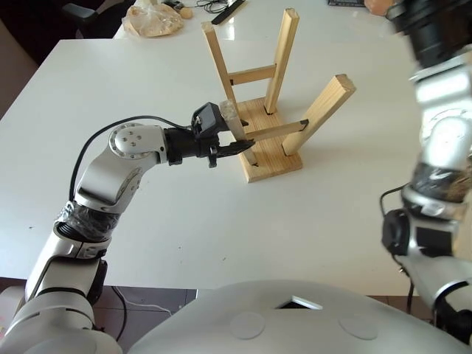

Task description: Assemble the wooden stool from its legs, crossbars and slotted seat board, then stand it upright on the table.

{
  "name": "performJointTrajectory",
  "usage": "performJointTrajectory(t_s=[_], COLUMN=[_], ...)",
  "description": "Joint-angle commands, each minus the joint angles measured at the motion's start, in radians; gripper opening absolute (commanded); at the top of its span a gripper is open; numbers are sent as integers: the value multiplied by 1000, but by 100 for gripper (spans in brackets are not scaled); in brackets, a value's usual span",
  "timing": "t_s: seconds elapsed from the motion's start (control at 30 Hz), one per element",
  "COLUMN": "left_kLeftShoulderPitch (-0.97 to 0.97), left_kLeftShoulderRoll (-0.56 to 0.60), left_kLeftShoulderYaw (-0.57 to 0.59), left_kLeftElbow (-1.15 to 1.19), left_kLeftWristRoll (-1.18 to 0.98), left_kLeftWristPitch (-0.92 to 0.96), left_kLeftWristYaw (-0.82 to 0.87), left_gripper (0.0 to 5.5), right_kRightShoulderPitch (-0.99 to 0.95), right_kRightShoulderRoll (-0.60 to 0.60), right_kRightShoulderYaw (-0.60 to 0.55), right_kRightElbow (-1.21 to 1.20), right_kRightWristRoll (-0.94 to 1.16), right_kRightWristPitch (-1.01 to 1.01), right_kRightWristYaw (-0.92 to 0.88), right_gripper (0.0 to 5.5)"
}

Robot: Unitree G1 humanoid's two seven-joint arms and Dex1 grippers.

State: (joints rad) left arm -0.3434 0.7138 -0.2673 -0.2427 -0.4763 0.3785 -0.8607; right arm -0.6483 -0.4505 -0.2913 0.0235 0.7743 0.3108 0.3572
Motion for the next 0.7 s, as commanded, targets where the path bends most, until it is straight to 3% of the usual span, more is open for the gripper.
performJointTrajectory(t_s=[0.03,0.13,0.2,0.33,0.43,0.57,0.7], left_kLeftShoulderPitch=[50,32,28,21,-29,-64,-11], left_kLeftShoulderRoll=[37,41,45,32,-23,-63,-28], left_kLeftShoulderYaw=[-77,-77,-79,-107,-176,-228,-192], left_kLeftElbow=[74,85,87,70,59,37,51], left_kLeftWristRoll=[114,118,121,132,159,166,170], left_kLeftWristPitch=[81,78,76,90,100,115,109], left_kLeftWristYaw=[-20,-38,-47,-49,-47,-56,-32], left_gripper=[205,205,205,205,205,205,205], right_kRightShoulderPitch=[34,86,159,281,215,206,284], right_kRightShoulderRoll=[-123,-109,-74,84,256,287,183], right_kRightShoulderYaw=[106,200,311,598,732,729,579], right_kRightElbow=[438,444,267,-277,-421,-376,-295], right_kRightWristRoll=[-420,-571,-645,-508,-431,-478,-545], right_kRightWristPitch=[-269,-335,-294,-48,98,151,130], right_kRightWristYaw=[-62,-86,-62,41,-4,-43,-95], right_gripper=[330,330,330,330,330,330,330])
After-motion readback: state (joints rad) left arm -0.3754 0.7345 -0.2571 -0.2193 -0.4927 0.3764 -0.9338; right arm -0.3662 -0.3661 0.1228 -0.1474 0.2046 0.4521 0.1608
